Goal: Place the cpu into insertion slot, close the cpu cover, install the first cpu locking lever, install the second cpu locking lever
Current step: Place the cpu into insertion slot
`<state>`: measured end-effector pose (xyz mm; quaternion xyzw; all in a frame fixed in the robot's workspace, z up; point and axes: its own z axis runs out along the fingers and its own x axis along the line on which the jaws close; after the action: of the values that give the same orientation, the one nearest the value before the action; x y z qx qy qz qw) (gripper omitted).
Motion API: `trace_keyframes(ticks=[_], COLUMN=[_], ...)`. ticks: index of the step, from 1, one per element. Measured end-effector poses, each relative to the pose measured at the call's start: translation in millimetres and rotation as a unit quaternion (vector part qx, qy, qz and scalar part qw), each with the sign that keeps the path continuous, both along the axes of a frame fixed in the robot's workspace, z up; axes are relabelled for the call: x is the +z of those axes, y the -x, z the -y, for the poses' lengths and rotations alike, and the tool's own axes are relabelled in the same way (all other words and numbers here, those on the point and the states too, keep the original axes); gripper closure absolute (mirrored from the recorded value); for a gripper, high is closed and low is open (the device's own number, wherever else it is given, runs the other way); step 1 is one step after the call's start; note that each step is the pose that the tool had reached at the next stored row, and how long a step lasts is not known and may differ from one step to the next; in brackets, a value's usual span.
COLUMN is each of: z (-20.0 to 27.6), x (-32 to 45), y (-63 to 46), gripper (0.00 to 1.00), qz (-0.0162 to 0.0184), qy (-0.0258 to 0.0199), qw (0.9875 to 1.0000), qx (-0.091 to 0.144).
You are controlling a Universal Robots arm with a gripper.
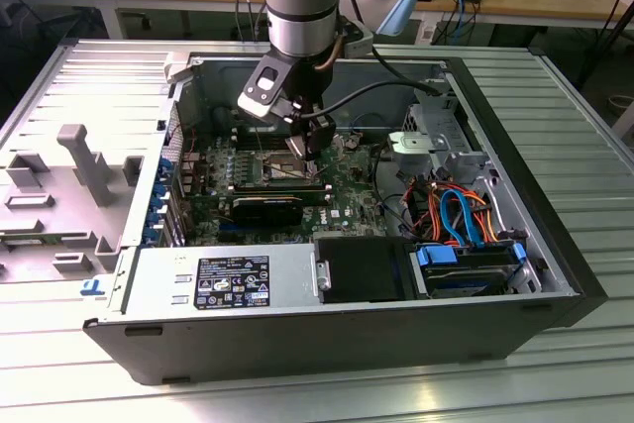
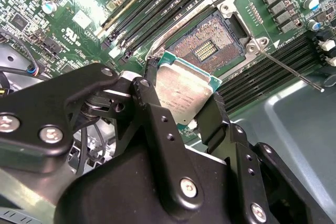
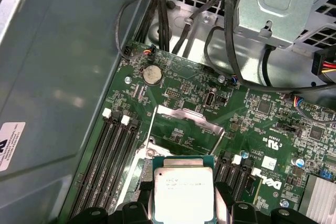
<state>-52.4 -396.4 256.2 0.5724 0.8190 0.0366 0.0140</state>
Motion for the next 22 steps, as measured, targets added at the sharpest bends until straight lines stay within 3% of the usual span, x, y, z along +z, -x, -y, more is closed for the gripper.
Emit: trace_keyframes(ticks=[22], z=[0.0], x=[0.0], y=[0.0], gripper=[0.45], qz=[0.0], qy=[0.0], qw=[0.9997], qx=[-0.022])
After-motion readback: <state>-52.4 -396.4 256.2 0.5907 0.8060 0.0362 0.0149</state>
